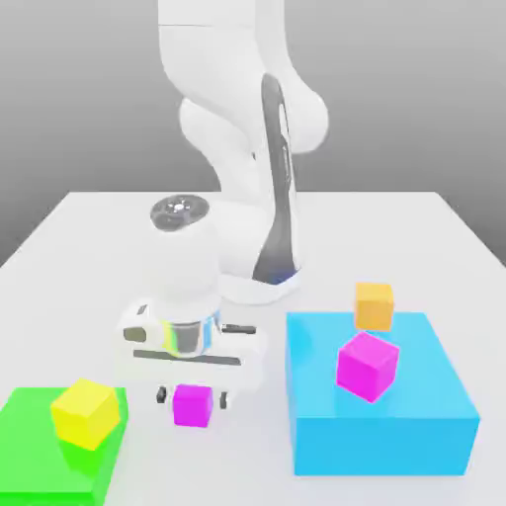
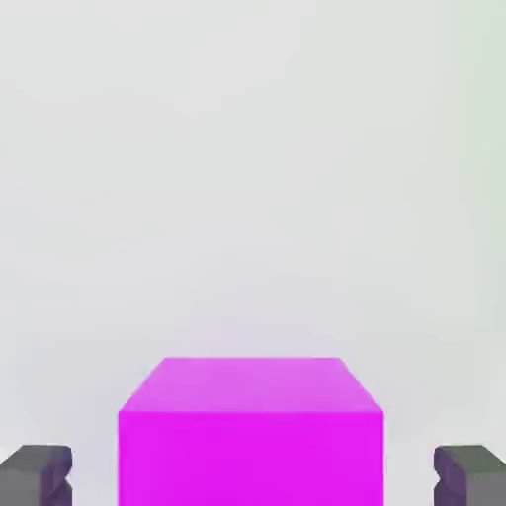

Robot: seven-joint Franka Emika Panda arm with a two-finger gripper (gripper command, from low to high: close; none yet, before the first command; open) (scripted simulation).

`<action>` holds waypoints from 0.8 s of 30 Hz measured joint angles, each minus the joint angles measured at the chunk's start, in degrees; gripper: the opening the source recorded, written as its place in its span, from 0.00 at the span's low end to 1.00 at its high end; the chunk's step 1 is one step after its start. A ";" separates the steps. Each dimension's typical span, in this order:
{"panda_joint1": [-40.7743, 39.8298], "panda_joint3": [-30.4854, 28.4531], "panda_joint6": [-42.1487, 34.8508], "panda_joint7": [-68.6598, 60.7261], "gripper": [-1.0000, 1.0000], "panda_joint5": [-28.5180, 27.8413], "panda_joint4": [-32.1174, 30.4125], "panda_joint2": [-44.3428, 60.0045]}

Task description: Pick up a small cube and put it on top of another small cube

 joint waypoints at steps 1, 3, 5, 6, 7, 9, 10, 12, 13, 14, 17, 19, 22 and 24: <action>-0.01 0.00 -0.01 0.05 0.00 -0.05 0.00 0.00; -0.39 0.40 0.75 0.02 0.00 -0.01 0.18 0.94; 0.07 -0.17 -0.77 0.37 0.00 -0.47 -0.19 -0.94; 0.53 -0.74 -2.14 0.75 0.00 -0.96 -0.52 -2.63; 0.92 -1.31 -3.66 1.26 0.00 -1.64 -0.88 -4.52; 1.24 -2.02 -6.88 2.41 0.00 -3.21 -1.66 -8.53; 1.28 -2.27 -8.55 3.01 0.00 -4.03 -2.05 -10.59; 2.47 -1.54 -12.03 3.76 0.00 -4.83 -2.69 -14.73; 4.08 -0.84 -13.89 3.86 0.00 -4.67 -2.89 -16.81; 5.70 -0.03 -15.78 3.88 0.00 -4.36 -3.07 -18.89; 9.71 2.68 -21.49 3.70 0.00 -2.98 -3.53 -25.11; 12.88 4.73 -25.33 3.37 0.00 -1.72 -3.82 -29.27; 17.95 7.67 -31.10 2.84 0.00 0.20 -4.25 -35.51; 21.44 9.54 -34.95 2.49 0.00 1.49 -4.54 -39.67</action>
